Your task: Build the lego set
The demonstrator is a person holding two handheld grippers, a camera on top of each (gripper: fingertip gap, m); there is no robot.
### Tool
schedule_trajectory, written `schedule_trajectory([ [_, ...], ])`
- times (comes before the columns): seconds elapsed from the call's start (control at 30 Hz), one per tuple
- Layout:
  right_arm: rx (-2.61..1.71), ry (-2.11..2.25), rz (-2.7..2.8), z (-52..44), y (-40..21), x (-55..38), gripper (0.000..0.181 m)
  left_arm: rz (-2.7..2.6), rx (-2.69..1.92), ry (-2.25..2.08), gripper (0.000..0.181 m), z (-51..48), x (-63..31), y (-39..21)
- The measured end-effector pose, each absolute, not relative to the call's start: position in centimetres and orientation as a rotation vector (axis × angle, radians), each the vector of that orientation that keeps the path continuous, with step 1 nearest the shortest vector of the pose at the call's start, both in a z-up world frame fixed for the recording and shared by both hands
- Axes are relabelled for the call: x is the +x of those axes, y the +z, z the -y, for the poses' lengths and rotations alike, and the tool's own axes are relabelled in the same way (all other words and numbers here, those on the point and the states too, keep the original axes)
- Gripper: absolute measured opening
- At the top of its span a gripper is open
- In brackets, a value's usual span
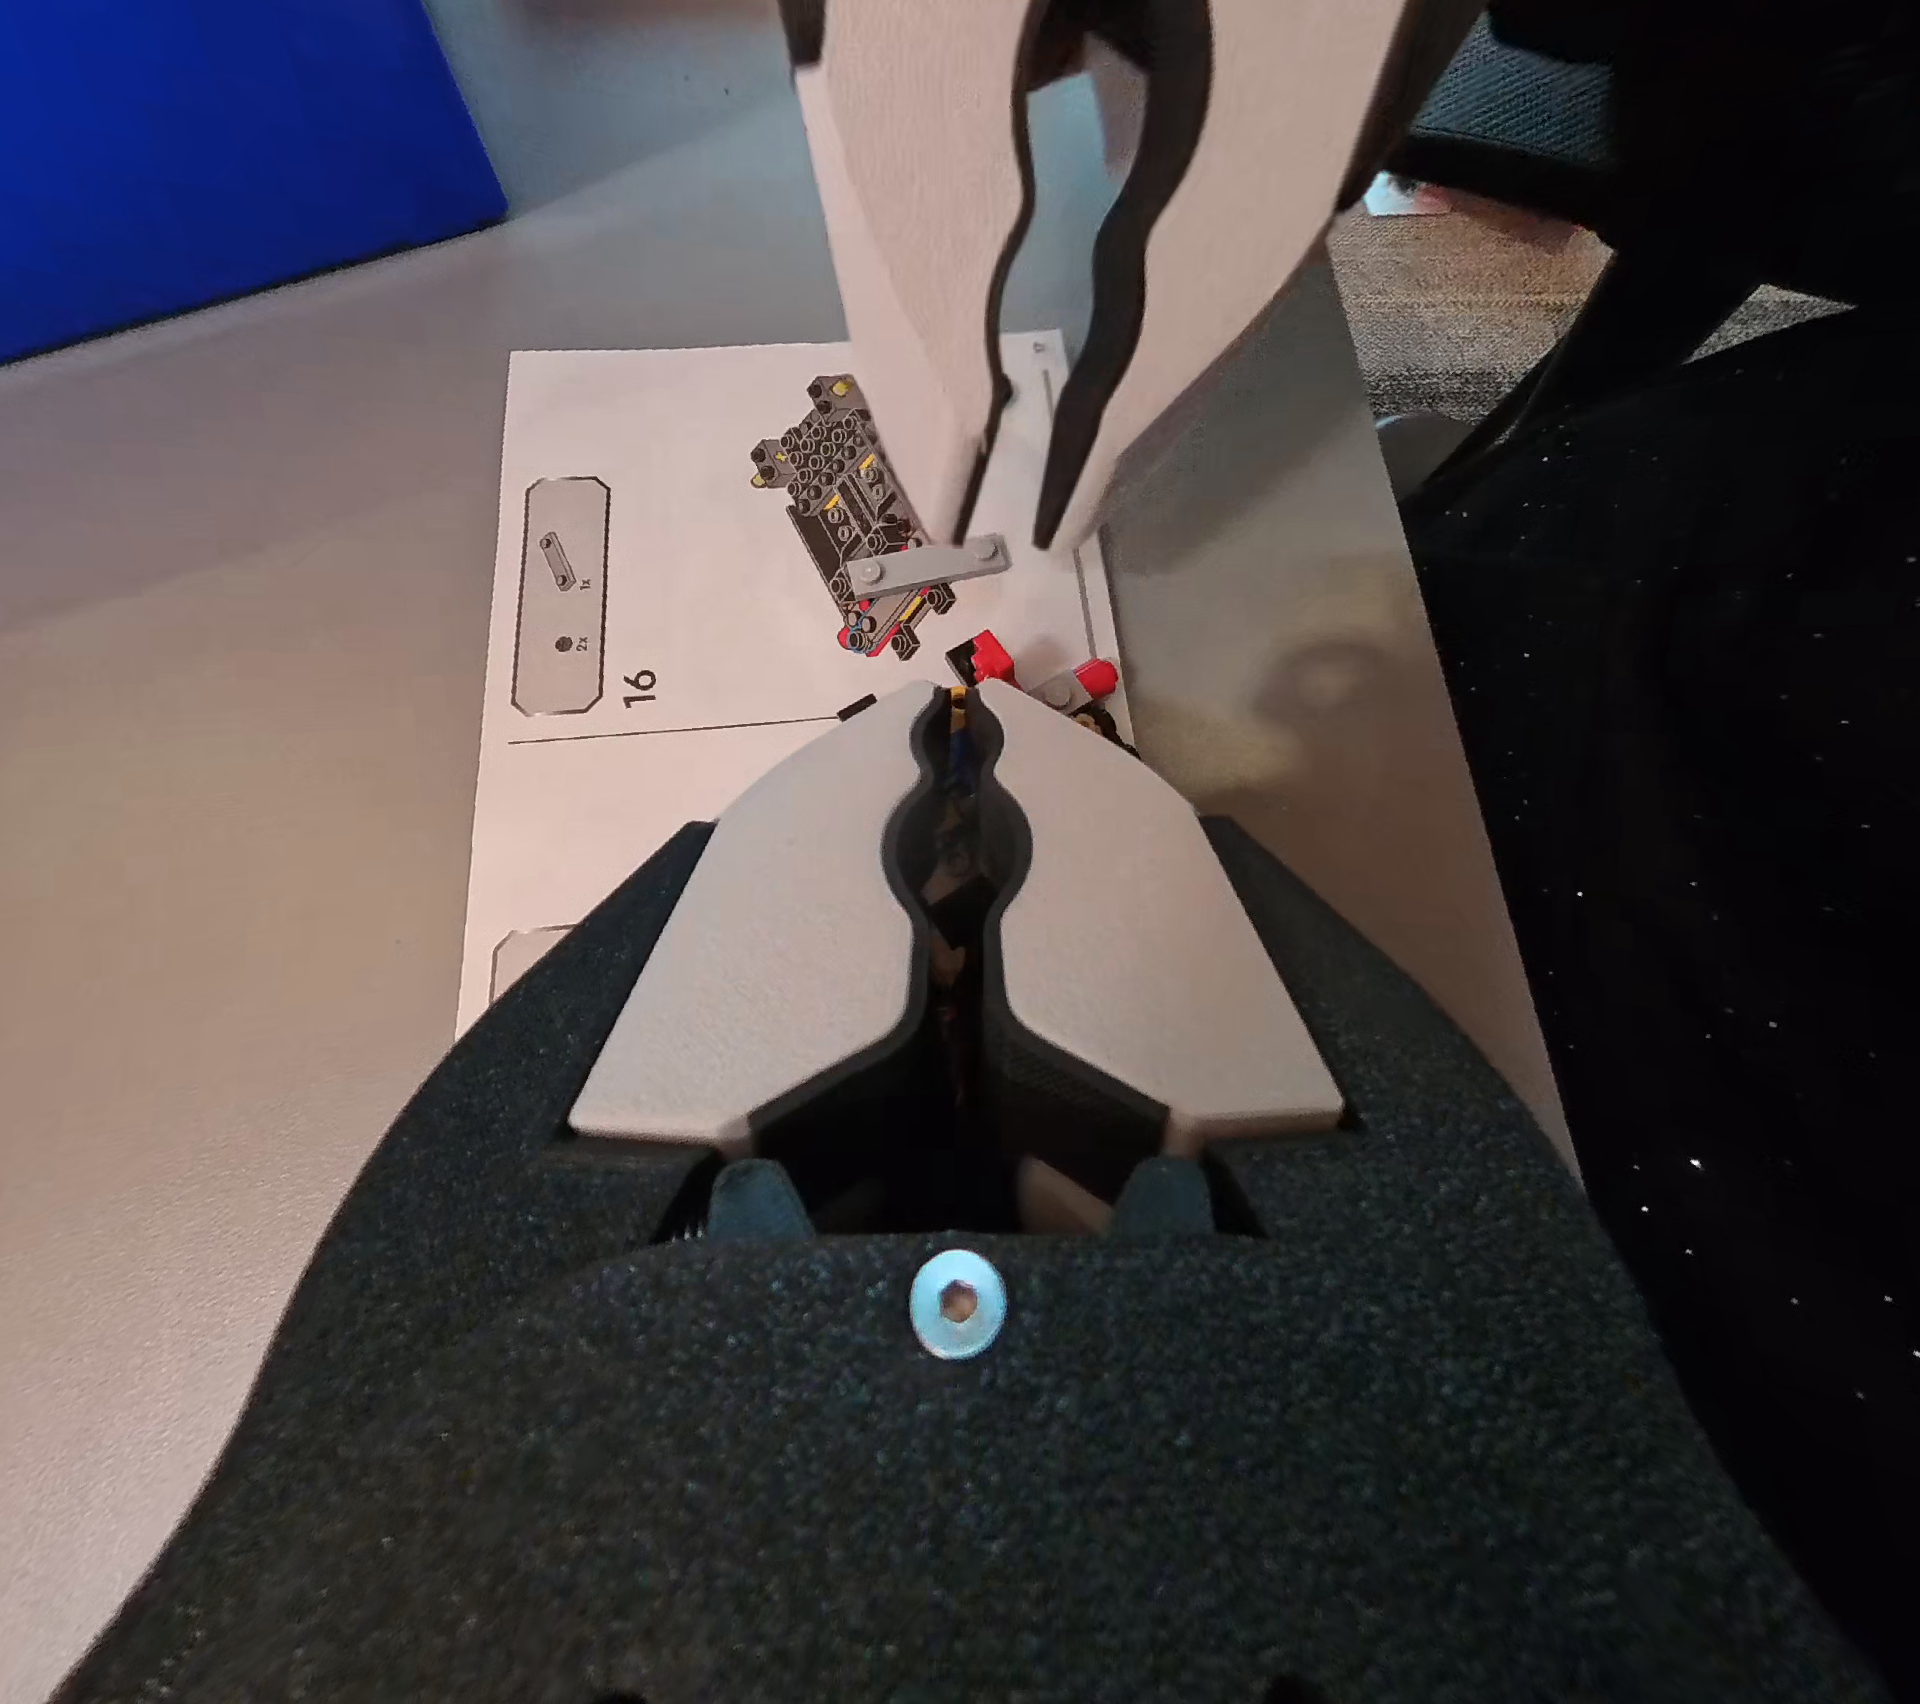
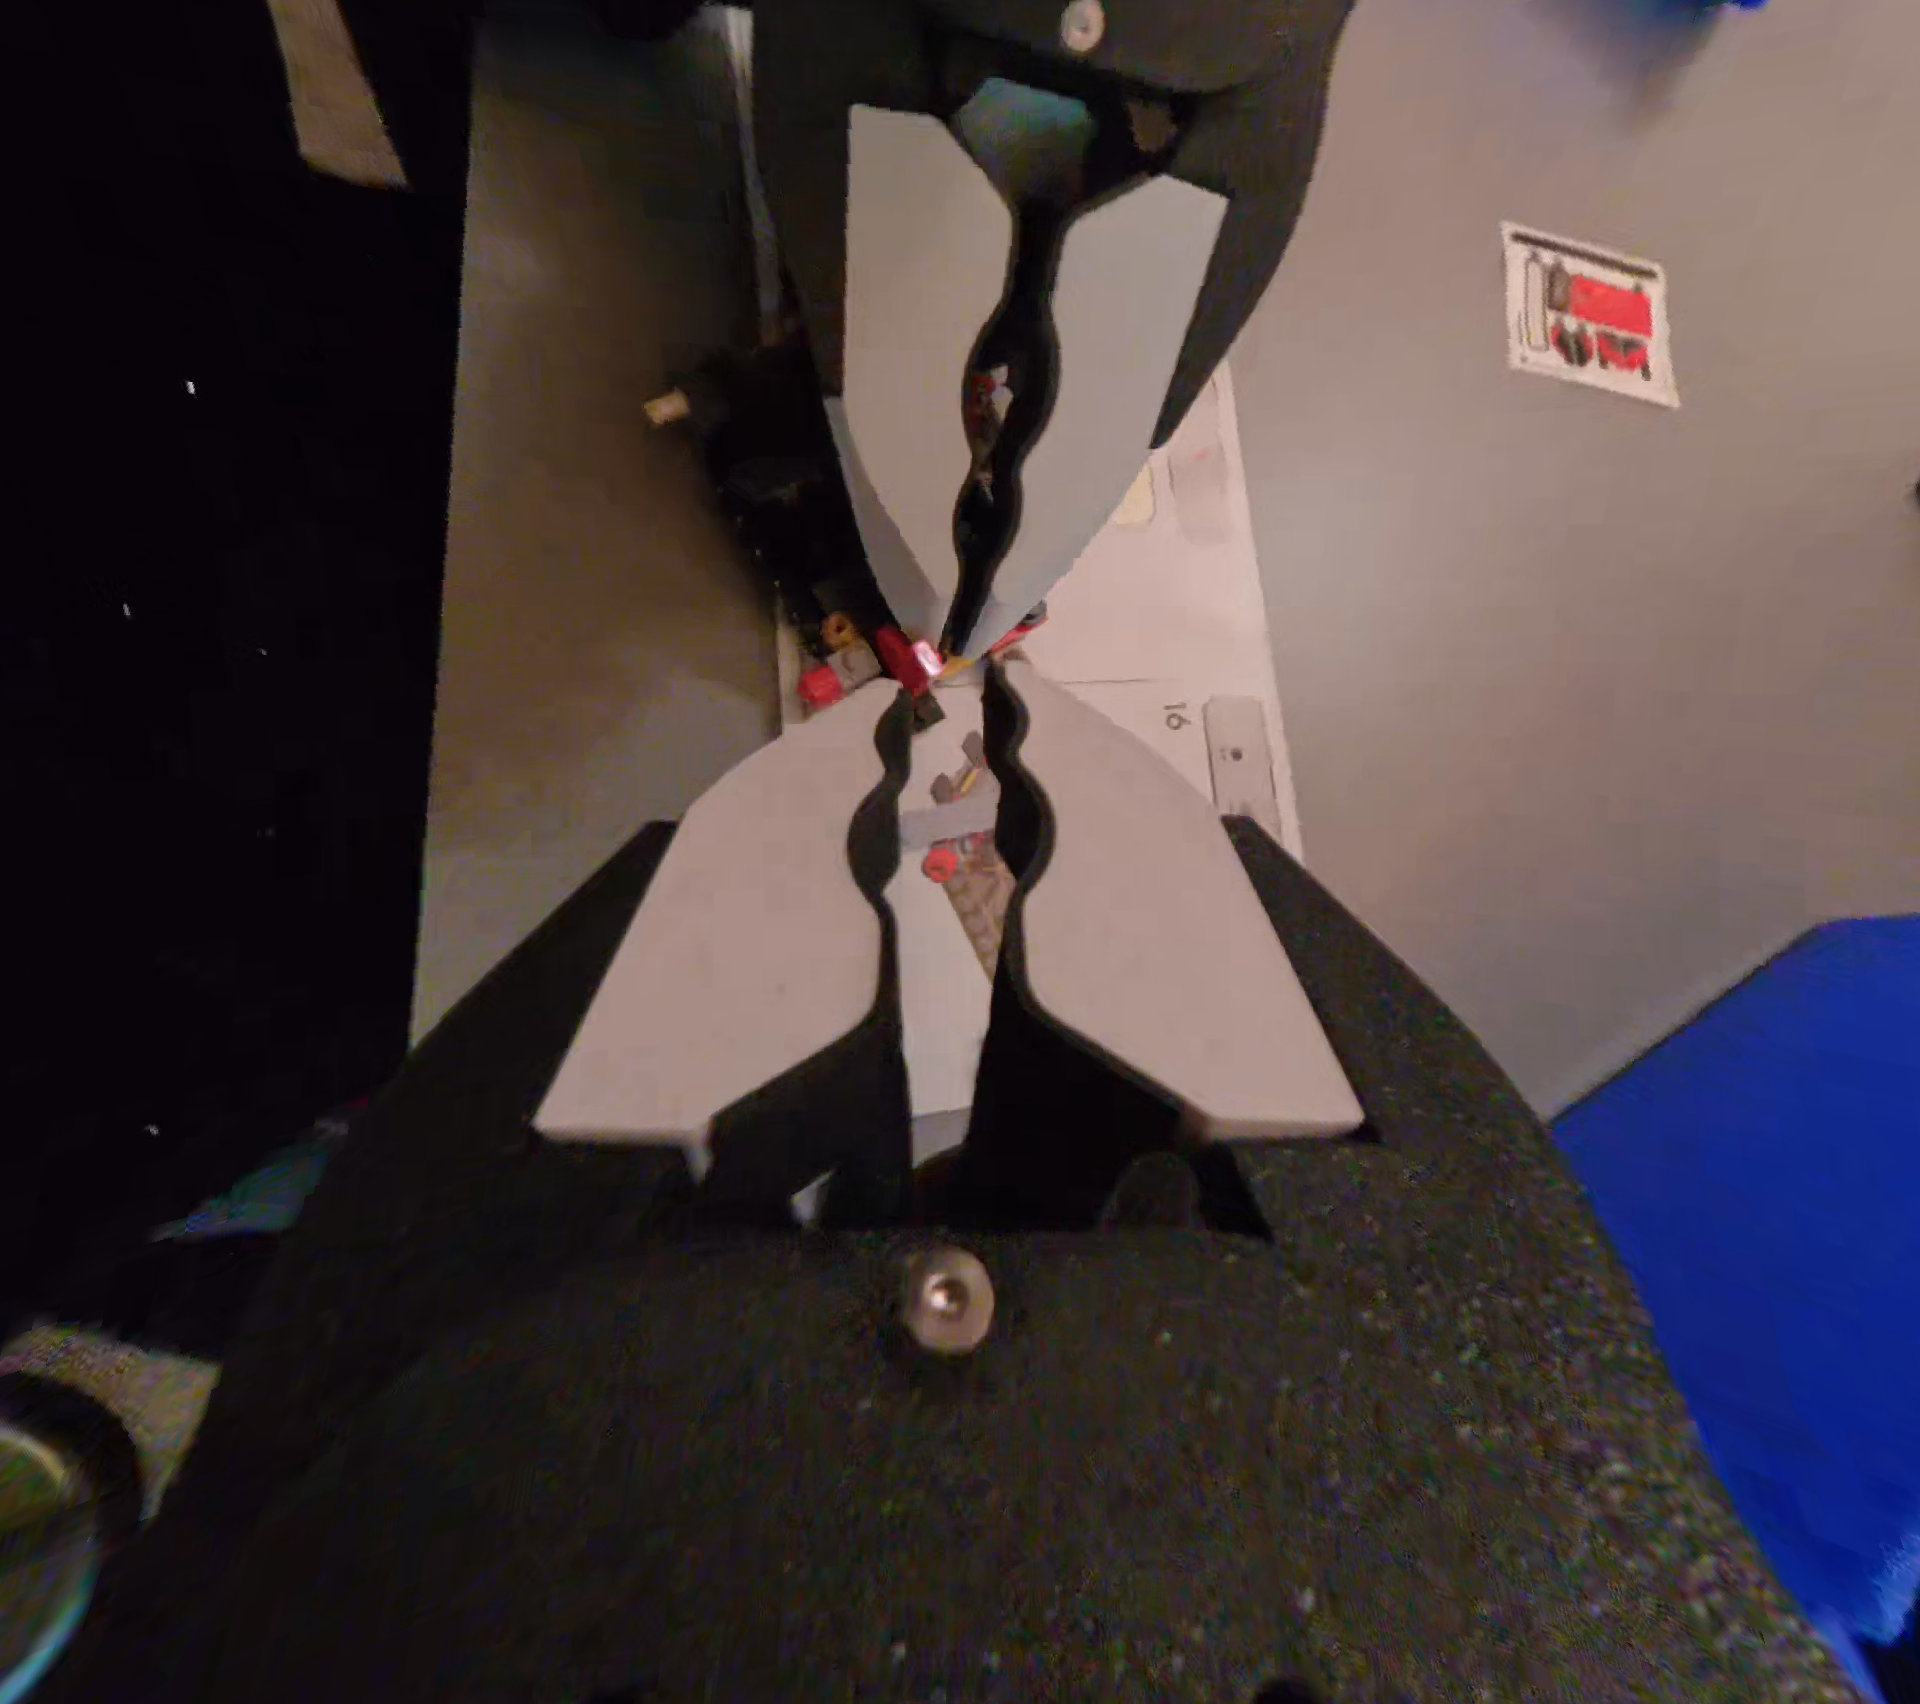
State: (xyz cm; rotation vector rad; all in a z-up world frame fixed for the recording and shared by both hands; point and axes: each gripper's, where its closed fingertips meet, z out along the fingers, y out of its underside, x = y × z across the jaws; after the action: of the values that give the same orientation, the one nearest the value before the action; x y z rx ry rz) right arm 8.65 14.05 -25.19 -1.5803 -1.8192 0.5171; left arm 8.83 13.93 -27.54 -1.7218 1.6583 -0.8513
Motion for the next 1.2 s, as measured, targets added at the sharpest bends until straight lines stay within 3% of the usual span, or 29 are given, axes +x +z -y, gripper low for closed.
schedule_trajectory([
  [0.33,-1.479,0.510,2.023,-14.1,-27.2,7.5,0.014,-1.658,-1.720,-0.858,0.002,-13.9,8.8,-27.5],
  [0.5,-1.394,0.450,1.960,-14.5,-27.0,7.3,0.003,-1.650,-1.723,-0.862,0.003,-14.0,8.7,-27.5],
  [0.83,-0.860,-0.180,1.780,-13.9,-26.0,5.7,0.003,-1.569,-1.717,-0.943,0.006,-14.6,6.8,-25.6],
  [1.2,-0.801,-0.182,1.742,-14.0,-26.3,4.9,0.003,-1.617,-1.720,-0.938,0.005,-14.0,7.3,-26.6],
])
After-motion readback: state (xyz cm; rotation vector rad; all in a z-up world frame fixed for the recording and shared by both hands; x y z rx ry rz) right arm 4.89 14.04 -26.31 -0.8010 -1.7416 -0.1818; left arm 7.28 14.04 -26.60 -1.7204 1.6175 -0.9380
